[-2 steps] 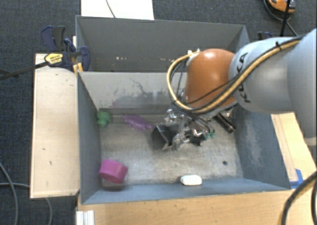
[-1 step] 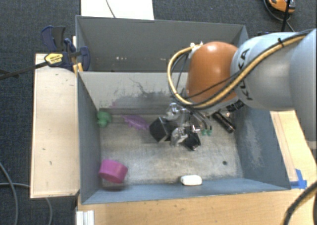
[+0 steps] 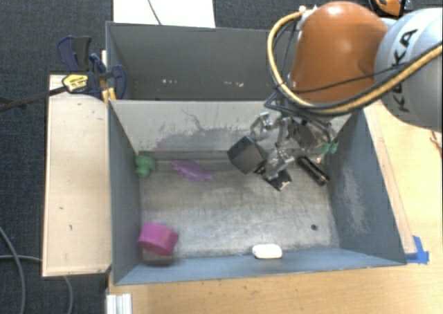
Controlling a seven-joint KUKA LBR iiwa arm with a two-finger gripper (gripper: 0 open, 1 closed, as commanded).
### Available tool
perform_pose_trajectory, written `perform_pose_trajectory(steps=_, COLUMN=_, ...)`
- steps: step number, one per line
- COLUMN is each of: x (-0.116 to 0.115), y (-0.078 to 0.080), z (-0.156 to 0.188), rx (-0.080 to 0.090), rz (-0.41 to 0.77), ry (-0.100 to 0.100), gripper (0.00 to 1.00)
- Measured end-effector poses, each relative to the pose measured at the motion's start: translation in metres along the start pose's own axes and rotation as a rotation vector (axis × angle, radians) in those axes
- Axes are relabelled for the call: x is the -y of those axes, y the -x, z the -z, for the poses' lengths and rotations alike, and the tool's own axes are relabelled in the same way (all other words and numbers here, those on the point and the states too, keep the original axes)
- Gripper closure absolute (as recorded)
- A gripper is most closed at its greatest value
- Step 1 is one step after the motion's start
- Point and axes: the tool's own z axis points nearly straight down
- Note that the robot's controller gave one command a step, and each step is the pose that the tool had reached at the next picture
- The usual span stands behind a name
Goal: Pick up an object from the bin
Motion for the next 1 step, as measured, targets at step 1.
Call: perform_pose_trajectory(steps=1, x=0.0000, y=0.0000, z=0.0000, rx=0.000, rz=0.000, ry=0.000, gripper=1.00)
